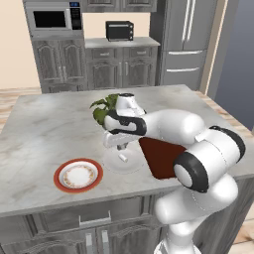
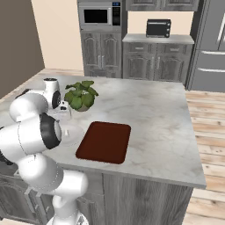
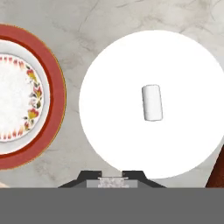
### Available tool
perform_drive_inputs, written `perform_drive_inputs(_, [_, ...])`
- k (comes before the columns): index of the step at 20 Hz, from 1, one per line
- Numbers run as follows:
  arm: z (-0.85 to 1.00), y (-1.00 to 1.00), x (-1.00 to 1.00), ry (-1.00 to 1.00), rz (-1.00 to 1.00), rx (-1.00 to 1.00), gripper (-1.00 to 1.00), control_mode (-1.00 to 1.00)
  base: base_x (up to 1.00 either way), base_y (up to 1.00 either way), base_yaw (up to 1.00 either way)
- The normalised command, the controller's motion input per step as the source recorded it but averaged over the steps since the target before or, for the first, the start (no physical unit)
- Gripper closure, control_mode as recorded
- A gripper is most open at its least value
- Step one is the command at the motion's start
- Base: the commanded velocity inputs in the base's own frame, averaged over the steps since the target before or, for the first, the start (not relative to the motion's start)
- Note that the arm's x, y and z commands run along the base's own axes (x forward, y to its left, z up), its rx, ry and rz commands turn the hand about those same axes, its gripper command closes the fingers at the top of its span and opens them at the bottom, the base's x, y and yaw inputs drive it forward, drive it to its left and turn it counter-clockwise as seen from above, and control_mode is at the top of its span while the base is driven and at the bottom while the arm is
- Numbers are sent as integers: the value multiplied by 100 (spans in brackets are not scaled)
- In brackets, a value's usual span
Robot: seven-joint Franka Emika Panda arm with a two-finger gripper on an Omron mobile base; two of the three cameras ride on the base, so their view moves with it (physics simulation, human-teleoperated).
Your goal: Move the dessert items from the plates to the tray.
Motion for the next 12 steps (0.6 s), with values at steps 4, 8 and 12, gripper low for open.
perform_drive_inputs(4, [6, -71, 0, 0, -14, -6, 100, -100, 0, 0, 0])
perform_drive_inputs(8, [6, -76, 0, 0, -13, -5, 100, -100, 0, 0, 0])
perform_drive_inputs(12, [2, -76, 5, 0, -10, -2, 100, -100, 0, 0, 0])
